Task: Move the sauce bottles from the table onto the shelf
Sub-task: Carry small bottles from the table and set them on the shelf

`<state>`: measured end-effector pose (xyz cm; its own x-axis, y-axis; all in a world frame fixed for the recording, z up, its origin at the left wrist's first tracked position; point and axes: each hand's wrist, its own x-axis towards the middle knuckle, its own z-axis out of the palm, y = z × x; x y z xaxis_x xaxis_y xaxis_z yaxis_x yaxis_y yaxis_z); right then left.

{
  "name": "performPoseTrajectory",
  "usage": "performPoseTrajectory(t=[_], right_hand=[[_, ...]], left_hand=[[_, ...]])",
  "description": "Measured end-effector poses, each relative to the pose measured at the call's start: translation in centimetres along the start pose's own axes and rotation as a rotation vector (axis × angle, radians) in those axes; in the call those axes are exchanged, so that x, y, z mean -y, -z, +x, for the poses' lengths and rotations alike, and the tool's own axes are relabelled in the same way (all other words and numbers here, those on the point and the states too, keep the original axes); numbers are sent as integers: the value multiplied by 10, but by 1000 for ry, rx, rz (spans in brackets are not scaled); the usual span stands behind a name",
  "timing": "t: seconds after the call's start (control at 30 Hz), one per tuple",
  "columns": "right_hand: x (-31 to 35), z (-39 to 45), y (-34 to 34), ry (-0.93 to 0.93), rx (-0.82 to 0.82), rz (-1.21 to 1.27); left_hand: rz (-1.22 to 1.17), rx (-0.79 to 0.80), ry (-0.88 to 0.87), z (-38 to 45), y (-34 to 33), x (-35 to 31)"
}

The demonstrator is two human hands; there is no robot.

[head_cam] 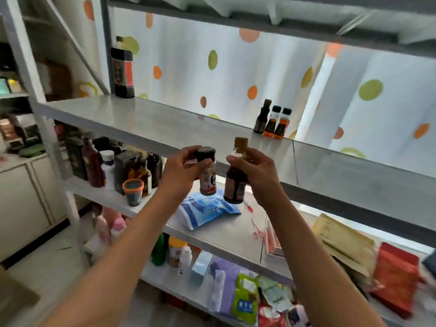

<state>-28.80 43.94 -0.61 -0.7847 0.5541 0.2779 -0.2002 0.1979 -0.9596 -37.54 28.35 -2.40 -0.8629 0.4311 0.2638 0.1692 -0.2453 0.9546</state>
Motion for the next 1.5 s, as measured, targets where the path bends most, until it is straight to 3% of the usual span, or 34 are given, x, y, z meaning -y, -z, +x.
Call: performPoseTrajectory(t=[0.23,0.47,0.77,0.9,1.3,1.5], right_hand=[[6,89,32,115,-116,-80],[-8,150,87,101,-183,-127],[-23,221,148,-71,-147,0],[-27,236,164,-78,-27,-181],[-31,284,171,-164,-39,-47],[-37,304,169,-171,-68,-91]], left_hand=[[-18,98,-59,99,-26,4],[12,164,-81,165,-90,24],[97,186,-122,219,-175,36],[99,200,-152,238,-200,33],[202,150,-141,292,-215,54],[221,225,-134,315,-220,67]])
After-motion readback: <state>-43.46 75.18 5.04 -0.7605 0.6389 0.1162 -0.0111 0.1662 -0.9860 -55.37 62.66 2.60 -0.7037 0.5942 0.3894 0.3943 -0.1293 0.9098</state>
